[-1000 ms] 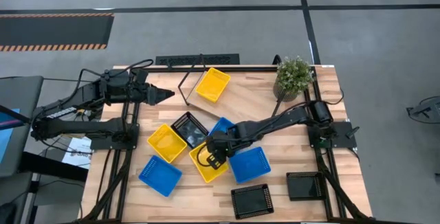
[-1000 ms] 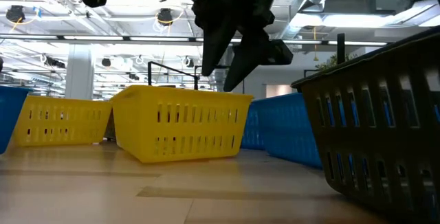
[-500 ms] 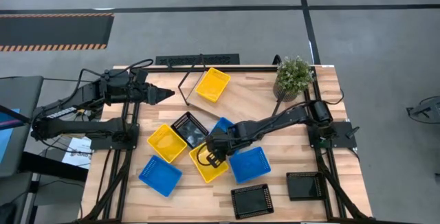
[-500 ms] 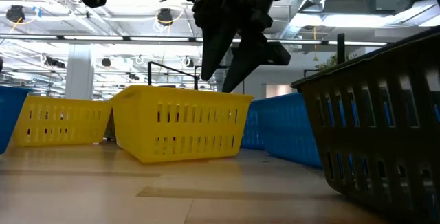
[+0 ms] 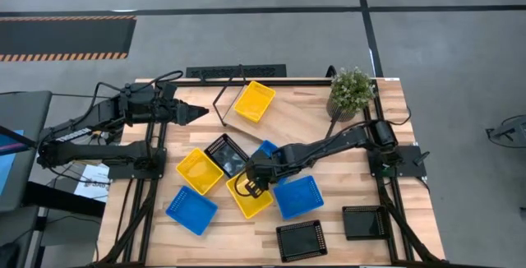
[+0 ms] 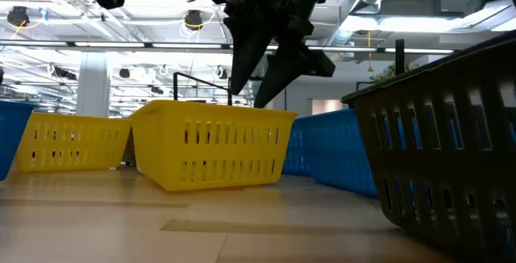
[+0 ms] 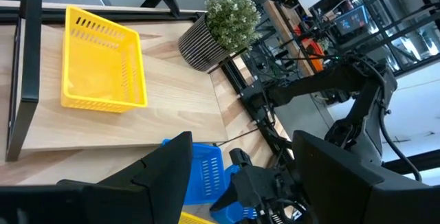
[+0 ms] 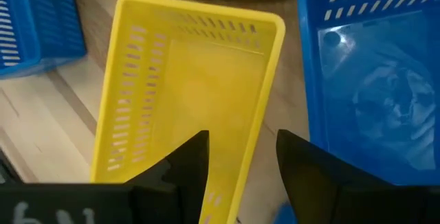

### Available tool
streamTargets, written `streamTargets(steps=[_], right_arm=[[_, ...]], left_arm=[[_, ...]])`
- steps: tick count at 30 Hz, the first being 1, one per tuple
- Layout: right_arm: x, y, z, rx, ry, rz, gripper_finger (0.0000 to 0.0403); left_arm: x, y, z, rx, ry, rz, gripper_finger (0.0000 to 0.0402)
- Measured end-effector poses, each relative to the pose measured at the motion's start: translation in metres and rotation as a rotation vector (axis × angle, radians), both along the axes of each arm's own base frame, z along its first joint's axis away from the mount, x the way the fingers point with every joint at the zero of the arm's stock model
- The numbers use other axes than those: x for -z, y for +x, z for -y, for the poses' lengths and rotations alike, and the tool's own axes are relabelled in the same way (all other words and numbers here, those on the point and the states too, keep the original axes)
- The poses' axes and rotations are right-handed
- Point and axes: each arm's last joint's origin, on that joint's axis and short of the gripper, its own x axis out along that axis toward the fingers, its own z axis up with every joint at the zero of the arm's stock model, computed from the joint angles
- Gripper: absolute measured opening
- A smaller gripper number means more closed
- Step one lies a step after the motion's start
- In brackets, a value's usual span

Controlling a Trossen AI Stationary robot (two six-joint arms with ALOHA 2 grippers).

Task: Stack baskets on shelf by color
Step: Stack the right yellow bin on top of the yellow bin on the shelf

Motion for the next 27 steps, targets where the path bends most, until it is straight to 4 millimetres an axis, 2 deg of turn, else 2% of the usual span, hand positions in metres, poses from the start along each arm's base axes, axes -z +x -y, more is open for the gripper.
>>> streamTargets(steps=[8,27], right_arm=[[0.0008,-0.0022,-0.0087,-0.011,-0.003,-0.003,0.0190],[0.0095,-0.0045,-0.0080,-0.001,-0.001,-0.015,0.0190]], left_arm=[[0.0000,-0.0001,-0.0002,-0.006,0.003,-0.001,0.0238],[0.0000,-0.0001,-0.0003,-0.010,0.005,-0.002,0.0238]])
